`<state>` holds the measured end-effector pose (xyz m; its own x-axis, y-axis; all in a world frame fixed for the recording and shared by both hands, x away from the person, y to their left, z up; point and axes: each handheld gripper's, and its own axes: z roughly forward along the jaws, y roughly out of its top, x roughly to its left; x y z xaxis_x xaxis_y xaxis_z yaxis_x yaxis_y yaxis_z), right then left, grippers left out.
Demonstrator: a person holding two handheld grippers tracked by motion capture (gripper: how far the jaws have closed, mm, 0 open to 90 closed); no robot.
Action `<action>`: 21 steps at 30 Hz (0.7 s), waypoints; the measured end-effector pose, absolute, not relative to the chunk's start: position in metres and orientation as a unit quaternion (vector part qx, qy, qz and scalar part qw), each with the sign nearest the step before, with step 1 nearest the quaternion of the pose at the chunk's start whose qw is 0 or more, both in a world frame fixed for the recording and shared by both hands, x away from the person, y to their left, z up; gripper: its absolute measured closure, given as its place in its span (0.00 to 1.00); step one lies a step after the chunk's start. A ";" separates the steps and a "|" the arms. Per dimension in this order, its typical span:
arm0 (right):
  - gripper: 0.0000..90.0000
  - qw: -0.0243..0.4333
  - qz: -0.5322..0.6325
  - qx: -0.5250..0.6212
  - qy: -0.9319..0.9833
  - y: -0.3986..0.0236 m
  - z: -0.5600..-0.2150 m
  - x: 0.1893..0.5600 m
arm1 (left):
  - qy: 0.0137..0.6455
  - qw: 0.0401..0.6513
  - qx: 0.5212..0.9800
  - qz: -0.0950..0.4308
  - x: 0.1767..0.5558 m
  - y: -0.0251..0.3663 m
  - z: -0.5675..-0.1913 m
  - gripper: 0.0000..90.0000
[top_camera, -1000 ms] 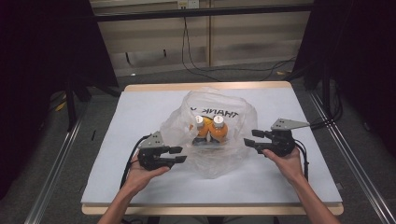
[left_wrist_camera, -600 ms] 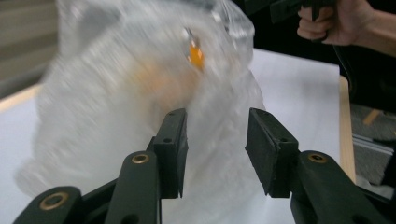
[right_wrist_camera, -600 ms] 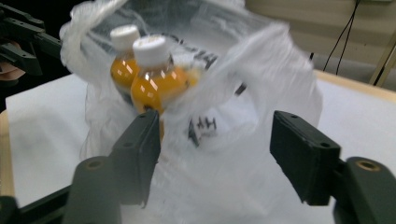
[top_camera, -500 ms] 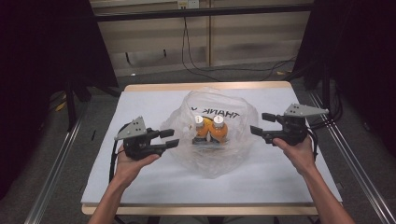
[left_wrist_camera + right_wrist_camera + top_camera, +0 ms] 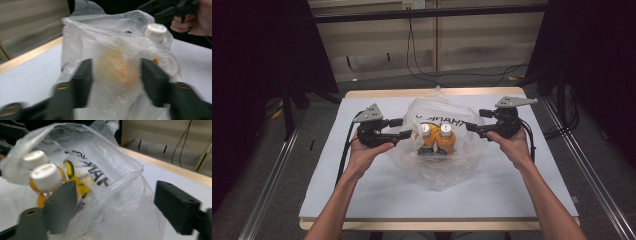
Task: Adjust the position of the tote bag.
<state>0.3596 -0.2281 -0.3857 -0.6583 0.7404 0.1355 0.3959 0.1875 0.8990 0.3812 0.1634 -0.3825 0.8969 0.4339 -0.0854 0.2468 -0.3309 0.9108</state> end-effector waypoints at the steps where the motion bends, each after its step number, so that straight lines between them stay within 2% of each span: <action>1: 0.51 0.161 0.513 0.372 0.756 -0.228 -0.389 0.361 | 0.209 0.534 0.814 0.093 0.382 0.164 -0.385 0.72; 2: 0.60 0.158 0.511 0.372 0.759 -0.227 -0.392 0.363 | 0.210 0.537 0.813 0.084 0.383 0.165 -0.387 0.83; 4: 0.81 0.152 0.508 0.373 0.761 -0.226 -0.396 0.365 | 0.207 0.529 0.819 0.084 0.385 0.167 -0.390 0.96; 6: 0.98 0.152 0.505 0.373 0.763 -0.226 -0.398 0.366 | 0.210 0.525 0.820 0.083 0.386 0.169 -0.392 1.00; 13: 1.00 0.161 0.485 0.390 0.766 -0.230 -0.408 0.375 | 0.230 0.481 0.841 0.095 0.394 0.178 -0.410 1.00; 21: 1.00 0.146 0.436 0.412 0.787 -0.233 -0.443 0.388 | 0.266 0.438 0.855 0.085 0.404 0.191 -0.446 1.00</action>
